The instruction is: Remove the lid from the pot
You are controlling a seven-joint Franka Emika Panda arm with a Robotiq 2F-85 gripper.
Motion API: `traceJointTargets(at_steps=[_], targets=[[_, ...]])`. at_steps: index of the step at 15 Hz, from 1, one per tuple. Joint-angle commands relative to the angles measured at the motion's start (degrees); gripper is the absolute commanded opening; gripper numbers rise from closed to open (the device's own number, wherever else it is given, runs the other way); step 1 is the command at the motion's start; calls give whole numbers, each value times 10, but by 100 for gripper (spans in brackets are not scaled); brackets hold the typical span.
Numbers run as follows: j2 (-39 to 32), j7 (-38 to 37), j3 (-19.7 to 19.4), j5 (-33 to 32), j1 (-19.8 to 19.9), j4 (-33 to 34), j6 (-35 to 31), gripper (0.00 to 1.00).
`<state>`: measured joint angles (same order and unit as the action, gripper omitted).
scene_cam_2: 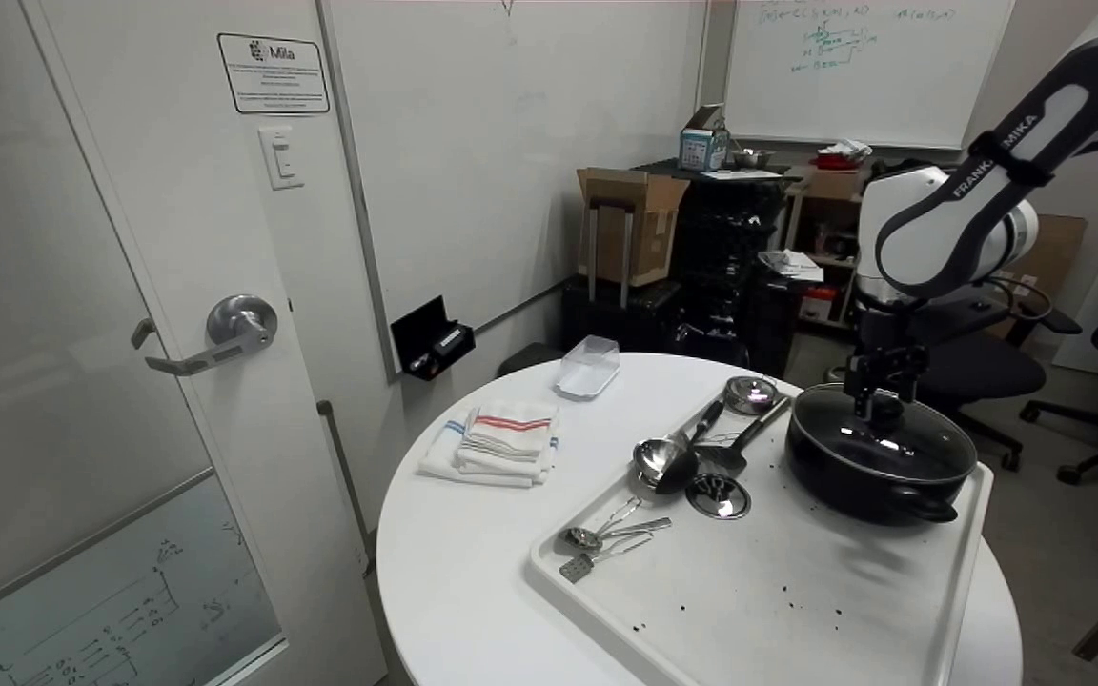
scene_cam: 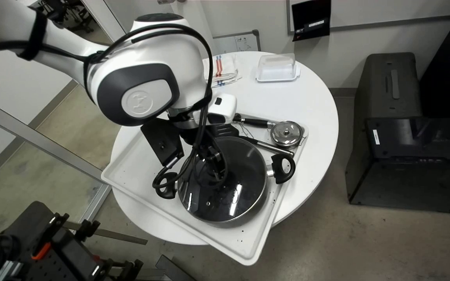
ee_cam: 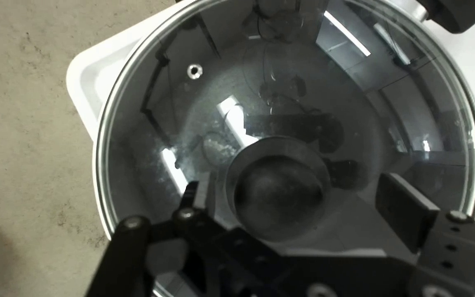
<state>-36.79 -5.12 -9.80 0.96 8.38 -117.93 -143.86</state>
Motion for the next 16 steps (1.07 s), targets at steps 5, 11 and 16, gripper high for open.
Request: traceJointTargets(at_steps=[5,11,16], targets=[[-10,-12,-1,4,3,15,4,34],[2,-10,1,9,6,11,4,26],[24,-3,2,12,9,-1,7,26]])
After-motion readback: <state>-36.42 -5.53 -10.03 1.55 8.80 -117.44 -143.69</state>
